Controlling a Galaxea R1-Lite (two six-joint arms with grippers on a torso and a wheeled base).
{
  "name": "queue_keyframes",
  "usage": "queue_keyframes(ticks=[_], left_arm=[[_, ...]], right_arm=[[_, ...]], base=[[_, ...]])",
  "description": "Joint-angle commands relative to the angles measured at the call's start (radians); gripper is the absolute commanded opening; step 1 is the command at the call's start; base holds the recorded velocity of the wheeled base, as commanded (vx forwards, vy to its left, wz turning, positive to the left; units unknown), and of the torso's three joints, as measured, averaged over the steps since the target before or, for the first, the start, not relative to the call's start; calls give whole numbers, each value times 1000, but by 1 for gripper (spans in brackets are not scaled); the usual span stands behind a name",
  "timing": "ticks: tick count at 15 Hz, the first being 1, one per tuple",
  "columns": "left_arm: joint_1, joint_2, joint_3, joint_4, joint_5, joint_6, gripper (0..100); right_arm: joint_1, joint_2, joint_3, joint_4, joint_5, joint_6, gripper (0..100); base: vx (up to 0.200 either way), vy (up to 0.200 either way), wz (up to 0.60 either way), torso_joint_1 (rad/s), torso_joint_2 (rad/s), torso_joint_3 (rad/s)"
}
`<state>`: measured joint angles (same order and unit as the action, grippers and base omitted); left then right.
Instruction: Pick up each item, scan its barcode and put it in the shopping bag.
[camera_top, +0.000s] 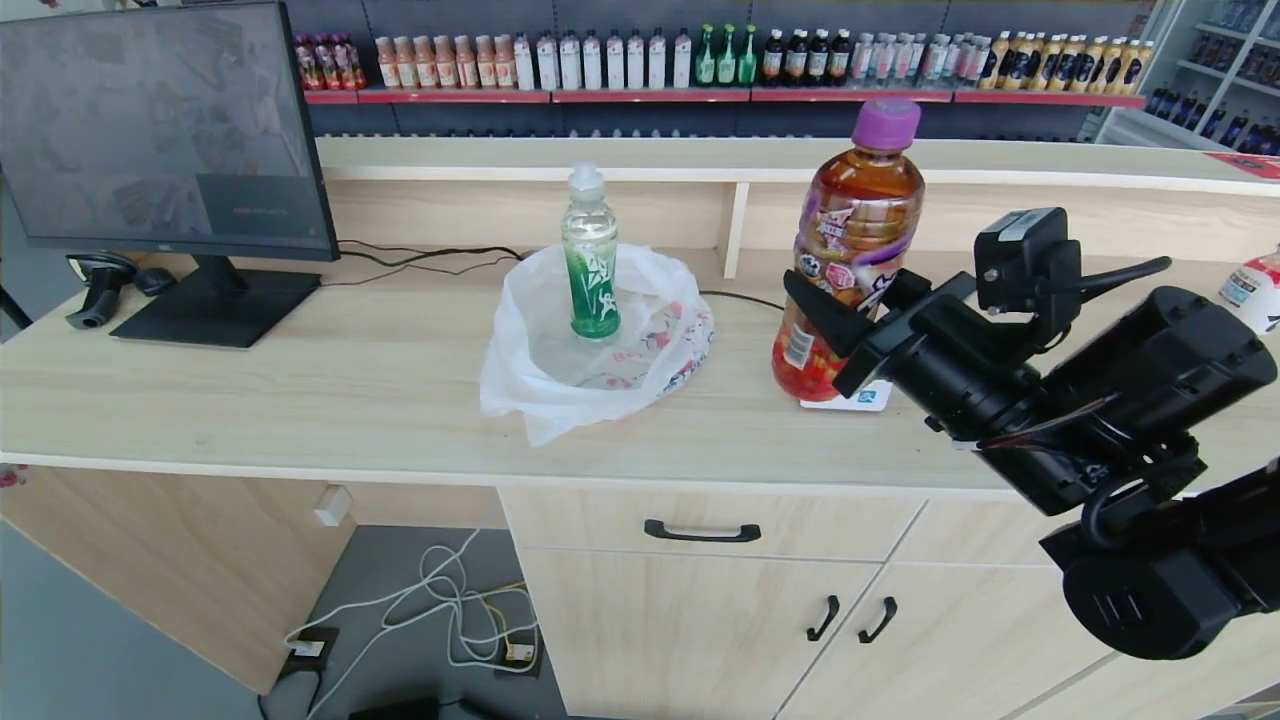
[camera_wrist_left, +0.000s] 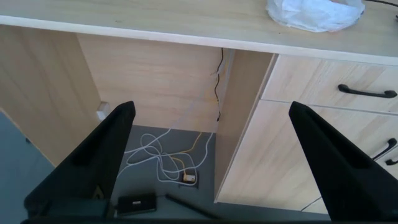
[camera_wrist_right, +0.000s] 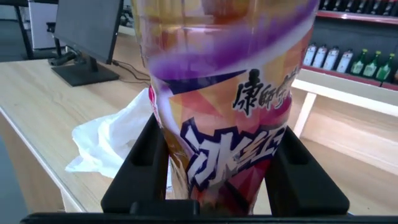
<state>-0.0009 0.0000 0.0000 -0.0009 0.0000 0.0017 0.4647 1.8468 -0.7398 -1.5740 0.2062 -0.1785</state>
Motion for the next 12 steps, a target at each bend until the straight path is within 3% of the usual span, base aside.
queue_keyframes(ticks=[1, 4, 8, 12], left_arm=[[1, 2, 0, -1, 0, -2, 100], [1, 0, 0, -1, 0, -2, 100], [1, 0, 0, -1, 0, -2, 100], [1, 0, 0, -1, 0, 6, 100]], right_arm=[[-11, -4, 8, 3, 2, -22, 0], [-95, 15, -7, 3, 99, -207, 0], [-178, 32, -21, 3, 99, -331, 0], [-193, 40, -61, 3, 91, -403, 0]], base=[[200, 0, 0, -12, -2, 7], [67, 0, 0, 2, -2, 2], [0, 0, 0, 0, 0, 0], [0, 0, 0, 0, 0, 0]])
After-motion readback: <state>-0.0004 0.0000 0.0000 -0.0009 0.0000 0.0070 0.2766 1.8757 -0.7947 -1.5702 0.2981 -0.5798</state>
